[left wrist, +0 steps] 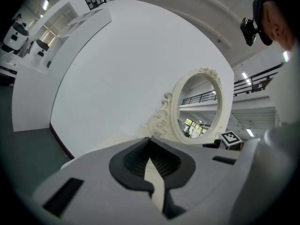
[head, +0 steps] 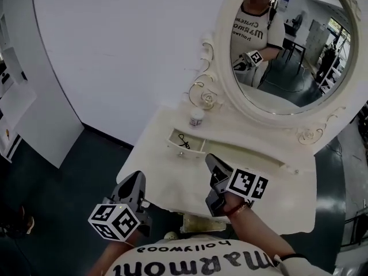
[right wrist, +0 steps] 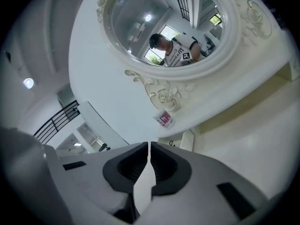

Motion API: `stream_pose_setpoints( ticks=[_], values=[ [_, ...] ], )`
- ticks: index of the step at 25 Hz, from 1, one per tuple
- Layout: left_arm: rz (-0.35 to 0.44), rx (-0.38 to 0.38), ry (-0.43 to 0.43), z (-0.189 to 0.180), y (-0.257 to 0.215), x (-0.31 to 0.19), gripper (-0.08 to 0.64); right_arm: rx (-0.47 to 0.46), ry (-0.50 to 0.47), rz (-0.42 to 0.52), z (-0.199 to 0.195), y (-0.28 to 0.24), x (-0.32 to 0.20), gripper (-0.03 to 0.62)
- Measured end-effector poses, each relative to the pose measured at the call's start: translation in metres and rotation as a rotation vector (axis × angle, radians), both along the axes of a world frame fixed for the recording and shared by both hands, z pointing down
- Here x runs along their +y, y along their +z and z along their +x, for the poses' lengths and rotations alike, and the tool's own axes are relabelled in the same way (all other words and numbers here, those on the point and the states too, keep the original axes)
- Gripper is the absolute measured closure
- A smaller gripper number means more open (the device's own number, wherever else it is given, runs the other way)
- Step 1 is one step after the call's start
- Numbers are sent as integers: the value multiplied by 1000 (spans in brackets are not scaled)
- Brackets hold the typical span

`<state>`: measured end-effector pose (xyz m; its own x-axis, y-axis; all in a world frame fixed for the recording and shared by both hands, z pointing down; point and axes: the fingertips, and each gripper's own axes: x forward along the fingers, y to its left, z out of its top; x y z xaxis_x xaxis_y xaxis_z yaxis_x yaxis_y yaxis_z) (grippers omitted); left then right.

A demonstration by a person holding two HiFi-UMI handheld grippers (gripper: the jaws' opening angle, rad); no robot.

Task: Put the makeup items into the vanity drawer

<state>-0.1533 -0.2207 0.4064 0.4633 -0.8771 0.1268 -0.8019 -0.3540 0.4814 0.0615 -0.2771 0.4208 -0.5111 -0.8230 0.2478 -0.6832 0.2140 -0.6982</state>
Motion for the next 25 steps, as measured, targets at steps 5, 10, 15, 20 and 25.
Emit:
stream_pose_setpoints(
  ticks=[5, 10, 15, 20, 25],
  values=[
    [18, -22, 32, 27, -4, 1, 552, 124, 5, 143, 17, -29, 16, 555],
    [27, -42, 18, 51, -7, 14, 552, 281, -30, 230, 32, -41, 32, 555],
    [35, -43, -1, 72, -16, 31, 552, 363, -72, 274, 46, -46, 49, 555],
    [27, -49, -23, 88, -16, 52, 552, 384, -109, 278, 56, -43, 66, 555],
    [19, -51, -46, 100, -13, 67, 552, 397, -142, 280, 67, -37, 80, 555]
  ],
)
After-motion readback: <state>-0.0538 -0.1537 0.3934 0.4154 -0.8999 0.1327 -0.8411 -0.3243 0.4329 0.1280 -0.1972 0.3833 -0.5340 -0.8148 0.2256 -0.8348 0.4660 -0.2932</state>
